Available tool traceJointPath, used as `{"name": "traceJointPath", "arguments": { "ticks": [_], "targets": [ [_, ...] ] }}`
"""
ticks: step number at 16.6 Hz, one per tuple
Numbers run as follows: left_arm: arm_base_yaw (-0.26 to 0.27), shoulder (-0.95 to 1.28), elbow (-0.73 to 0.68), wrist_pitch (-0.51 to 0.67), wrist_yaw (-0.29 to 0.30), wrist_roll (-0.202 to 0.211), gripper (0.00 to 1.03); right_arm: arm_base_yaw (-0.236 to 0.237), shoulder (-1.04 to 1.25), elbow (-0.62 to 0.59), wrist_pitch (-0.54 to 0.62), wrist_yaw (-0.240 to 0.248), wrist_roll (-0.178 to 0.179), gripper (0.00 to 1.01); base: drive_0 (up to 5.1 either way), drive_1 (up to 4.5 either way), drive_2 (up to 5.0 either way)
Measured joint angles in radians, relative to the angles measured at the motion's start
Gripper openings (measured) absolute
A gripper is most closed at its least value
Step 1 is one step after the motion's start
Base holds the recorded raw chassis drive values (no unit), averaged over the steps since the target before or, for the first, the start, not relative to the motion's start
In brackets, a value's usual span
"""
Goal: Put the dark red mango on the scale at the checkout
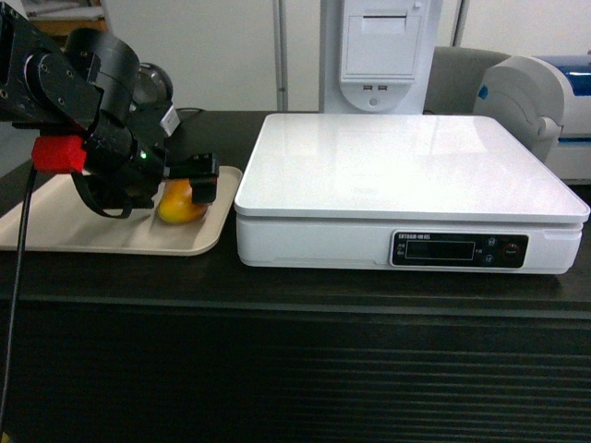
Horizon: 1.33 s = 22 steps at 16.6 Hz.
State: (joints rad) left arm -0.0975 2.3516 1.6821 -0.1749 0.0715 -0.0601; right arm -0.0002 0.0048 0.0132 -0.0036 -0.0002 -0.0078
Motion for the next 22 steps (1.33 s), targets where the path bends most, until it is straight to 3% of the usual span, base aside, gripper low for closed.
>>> {"name": "traceJointPath", "arguments": {
  "ticks": [5, 6, 7, 9, 11, 16, 22],
  "targets": [
    [0.0, 0.035, 0.041, -0.027, 0.018, 0.104, 0.98, 0.0, 0.0, 0.0, 0.0, 0.0, 0.0, 0.98, 0.0, 0.0, 0.0],
    [-0.001, 0.038, 0.042, -0.026, 0.014, 0.143, 0.98, 0.0, 0.0, 0.0, 0.0, 0.0, 0.0, 0.98, 0.0, 0.0, 0.0],
    [-0.003, 0.038, 0.042, -0.012, 0.006, 0.17, 0.83, 0.0, 0.0, 0.0, 0.0, 0.0, 0.0, 0.98, 0.0, 0.0, 0.0],
    [-0.006, 0.038, 0.042, -0.01, 0.013, 0.177, 0.65, 0.0, 0.0, 0.0, 0.0, 0.0, 0.0, 0.98, 0.0, 0.0, 0.0],
    [-0.006, 0.038, 0.042, -0.002, 0.009, 0.177, 0.59, 0.0, 0.0, 0.0, 0.0, 0.0, 0.0, 0.98, 0.0, 0.0, 0.0],
    [-0.016, -0.065, -0.075, 0.039, -0.035, 0.199, 0.58, 0.0, 0.0, 0.0, 0.0, 0.0, 0.0, 0.98, 0.0, 0.0, 0.0],
    [-0.06, -0.357, -0.27, 0.14, -0.089, 0.183, 0.58, 0.0, 0.0, 0.0, 0.0, 0.0, 0.0, 0.98, 0.0, 0.0, 0.0]
  ]
}}
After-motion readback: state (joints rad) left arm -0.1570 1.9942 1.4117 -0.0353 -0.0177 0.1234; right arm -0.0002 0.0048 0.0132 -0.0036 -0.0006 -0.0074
